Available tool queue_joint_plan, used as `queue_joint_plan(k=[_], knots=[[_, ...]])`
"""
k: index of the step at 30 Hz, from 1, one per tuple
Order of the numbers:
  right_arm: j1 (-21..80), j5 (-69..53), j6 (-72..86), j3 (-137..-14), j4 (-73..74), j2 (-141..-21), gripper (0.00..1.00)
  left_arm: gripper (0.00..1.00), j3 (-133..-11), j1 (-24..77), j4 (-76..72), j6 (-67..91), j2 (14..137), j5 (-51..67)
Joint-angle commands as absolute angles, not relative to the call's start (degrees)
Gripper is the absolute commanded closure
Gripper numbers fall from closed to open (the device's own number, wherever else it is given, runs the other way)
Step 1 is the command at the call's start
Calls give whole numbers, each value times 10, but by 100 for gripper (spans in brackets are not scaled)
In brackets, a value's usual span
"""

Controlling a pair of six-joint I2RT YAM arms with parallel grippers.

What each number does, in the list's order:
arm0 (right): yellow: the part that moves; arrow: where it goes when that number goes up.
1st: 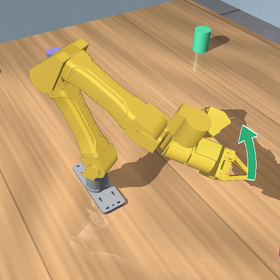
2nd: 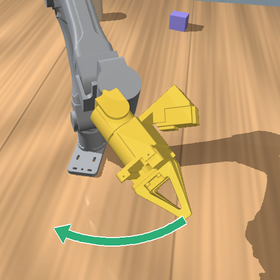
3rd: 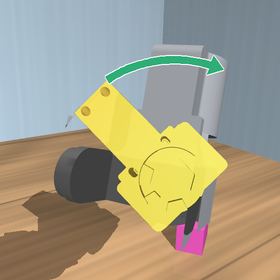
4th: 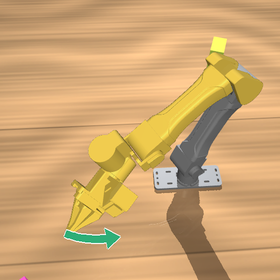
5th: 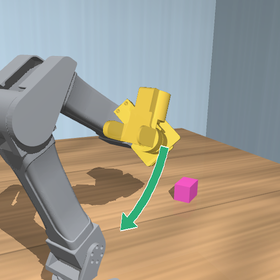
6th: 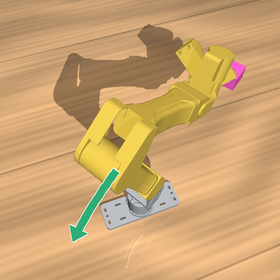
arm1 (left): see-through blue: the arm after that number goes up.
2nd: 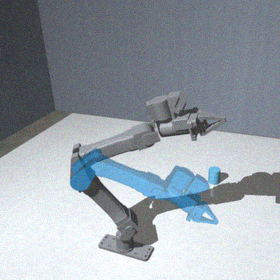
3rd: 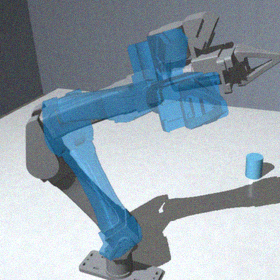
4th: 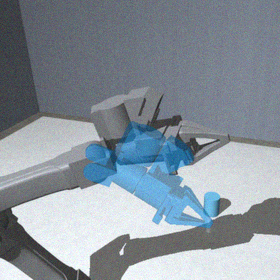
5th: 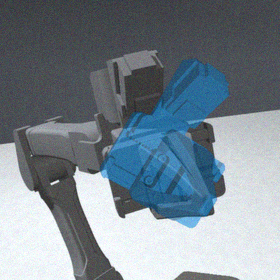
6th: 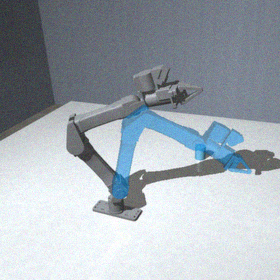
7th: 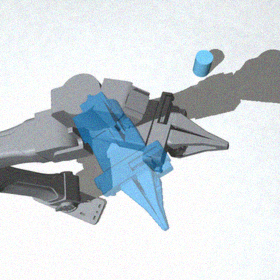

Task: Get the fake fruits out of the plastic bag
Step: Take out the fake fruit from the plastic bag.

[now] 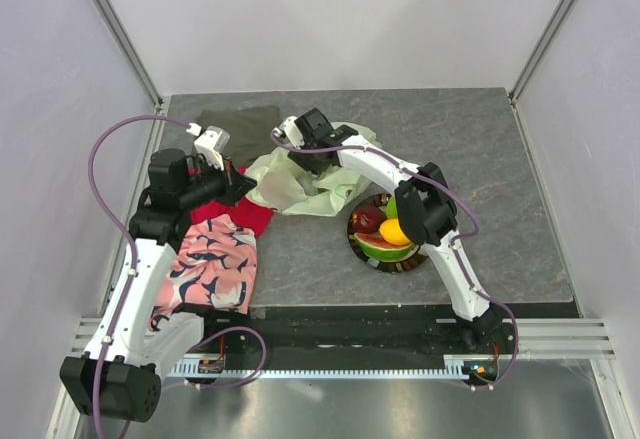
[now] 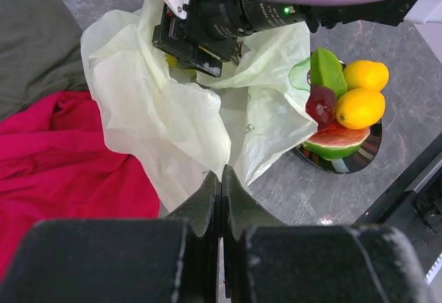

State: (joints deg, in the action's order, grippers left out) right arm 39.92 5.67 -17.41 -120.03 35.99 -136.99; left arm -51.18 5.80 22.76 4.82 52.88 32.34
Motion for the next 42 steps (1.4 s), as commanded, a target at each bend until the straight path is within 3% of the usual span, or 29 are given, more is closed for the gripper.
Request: queue_joint_plan(k=[1,6,11,17,22,29,36,42], knots=[[402,11,-187,-1199,386,-1375,50,98,-536,51,227,53,526,339],[404,-42,-179,-1189,404,-1319,60,98,-536,47,222,52,526,337],[406,-194,-177,-1196,445,-1239,63,98,-539,45,214,49,534,332],[403,-370,-258,-1162,533,-1144,63,98,-546,44,202,52,547,331],[397,-421,-251,-1144,533,-1101,62,98,-547,44,197,54,551,335],[361,-389,-195,-1200,510,-1086,64,98,-551,44,199,54,551,334],[244,-329,-348,-1199,635,-1047,64,98,-536,44,207,48,537,329],[225,-254,-521,-996,670,-982,64,98,-527,44,193,53,537,331]])
